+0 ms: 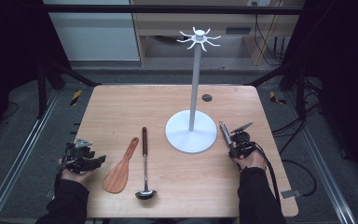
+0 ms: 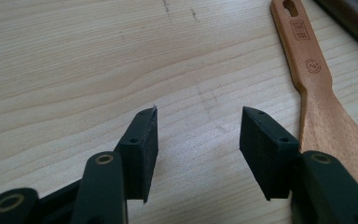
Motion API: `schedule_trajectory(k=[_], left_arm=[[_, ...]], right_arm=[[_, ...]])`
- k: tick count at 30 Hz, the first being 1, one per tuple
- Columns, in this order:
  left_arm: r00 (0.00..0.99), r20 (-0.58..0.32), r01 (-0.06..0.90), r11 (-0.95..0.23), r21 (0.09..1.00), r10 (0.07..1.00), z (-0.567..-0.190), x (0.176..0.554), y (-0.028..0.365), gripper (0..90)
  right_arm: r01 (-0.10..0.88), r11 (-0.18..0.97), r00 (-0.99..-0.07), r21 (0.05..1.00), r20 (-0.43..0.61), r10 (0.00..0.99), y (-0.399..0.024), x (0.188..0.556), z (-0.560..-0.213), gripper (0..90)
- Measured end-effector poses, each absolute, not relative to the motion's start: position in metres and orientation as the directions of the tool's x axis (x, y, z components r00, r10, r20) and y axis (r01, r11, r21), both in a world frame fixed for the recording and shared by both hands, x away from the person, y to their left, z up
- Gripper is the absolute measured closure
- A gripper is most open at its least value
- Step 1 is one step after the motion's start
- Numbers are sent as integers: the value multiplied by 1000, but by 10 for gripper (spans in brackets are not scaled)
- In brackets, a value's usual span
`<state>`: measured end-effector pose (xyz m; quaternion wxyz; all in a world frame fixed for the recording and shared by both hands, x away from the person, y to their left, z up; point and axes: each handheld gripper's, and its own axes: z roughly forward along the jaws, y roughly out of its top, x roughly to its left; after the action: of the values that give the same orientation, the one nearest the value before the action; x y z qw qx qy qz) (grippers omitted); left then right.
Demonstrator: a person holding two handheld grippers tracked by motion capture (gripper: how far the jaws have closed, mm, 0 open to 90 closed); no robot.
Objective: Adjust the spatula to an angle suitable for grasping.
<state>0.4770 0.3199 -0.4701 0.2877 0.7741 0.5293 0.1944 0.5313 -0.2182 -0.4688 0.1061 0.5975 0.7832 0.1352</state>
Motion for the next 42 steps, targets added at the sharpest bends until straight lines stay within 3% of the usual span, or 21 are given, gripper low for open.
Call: schedule_trajectory(k=[4,22,42], left_arm=[[360,-6,711,-271,649,933,-471,477,319,465],[363,-2,719,-279,636,932,-472,478,319,463],[360,-6,721,-274,636,933,-471,478,320,468]], right_arm=[[912,243,-258,331,1,966,-220,533,-470,726],[925,203,-220,320,17,975,-220,534,-469,749],[851,199,-259,487,60,964,-228,507,-434,751]])
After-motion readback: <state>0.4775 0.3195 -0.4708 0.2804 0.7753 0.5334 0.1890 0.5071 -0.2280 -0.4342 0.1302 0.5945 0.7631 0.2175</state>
